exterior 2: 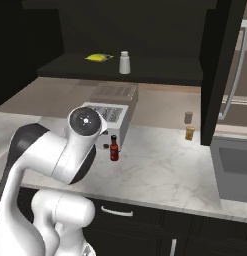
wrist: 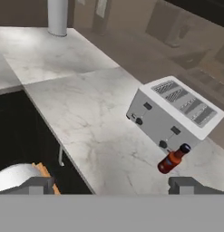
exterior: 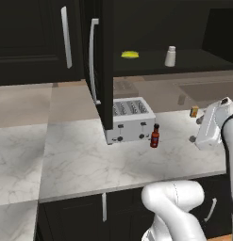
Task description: Pick the condiment bottle and shaker from the counter and place them in the cabinet.
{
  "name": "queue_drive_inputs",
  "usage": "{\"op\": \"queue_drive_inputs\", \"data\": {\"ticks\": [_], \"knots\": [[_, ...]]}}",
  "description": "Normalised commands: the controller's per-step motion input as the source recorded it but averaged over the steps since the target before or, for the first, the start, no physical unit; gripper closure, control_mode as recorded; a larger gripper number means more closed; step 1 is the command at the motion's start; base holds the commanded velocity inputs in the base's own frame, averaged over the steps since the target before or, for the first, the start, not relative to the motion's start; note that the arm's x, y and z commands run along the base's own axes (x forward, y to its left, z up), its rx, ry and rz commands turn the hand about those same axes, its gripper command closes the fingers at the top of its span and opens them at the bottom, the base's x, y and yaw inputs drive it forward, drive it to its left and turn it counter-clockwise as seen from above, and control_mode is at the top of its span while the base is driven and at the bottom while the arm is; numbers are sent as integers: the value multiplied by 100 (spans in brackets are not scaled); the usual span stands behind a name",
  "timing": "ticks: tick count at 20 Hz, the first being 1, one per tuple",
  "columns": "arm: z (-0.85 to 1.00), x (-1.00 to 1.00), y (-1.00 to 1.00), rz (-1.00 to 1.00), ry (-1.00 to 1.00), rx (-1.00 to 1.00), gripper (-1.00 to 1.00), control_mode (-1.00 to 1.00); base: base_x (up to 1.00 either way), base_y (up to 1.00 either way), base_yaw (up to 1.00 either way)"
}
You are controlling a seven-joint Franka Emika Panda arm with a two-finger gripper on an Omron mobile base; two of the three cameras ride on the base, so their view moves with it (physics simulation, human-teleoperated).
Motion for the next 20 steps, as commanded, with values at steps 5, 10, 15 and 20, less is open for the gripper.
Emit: {"op": "queue_drive_inputs", "data": {"ticks": [5, 10, 15, 20], "knots": [[-42, -1, 44, -7, 0, -14, -100, -100, 0, 0, 0], [-28, 2, 5, -1, 0, -1, -100, -100, 0, 0, 0], [-25, 11, 0, -3, 0, 0, -100, -100, 0, 0, 0], [-29, 0, 0, -18, 0, 0, -100, -100, 0, 0, 0]]}}
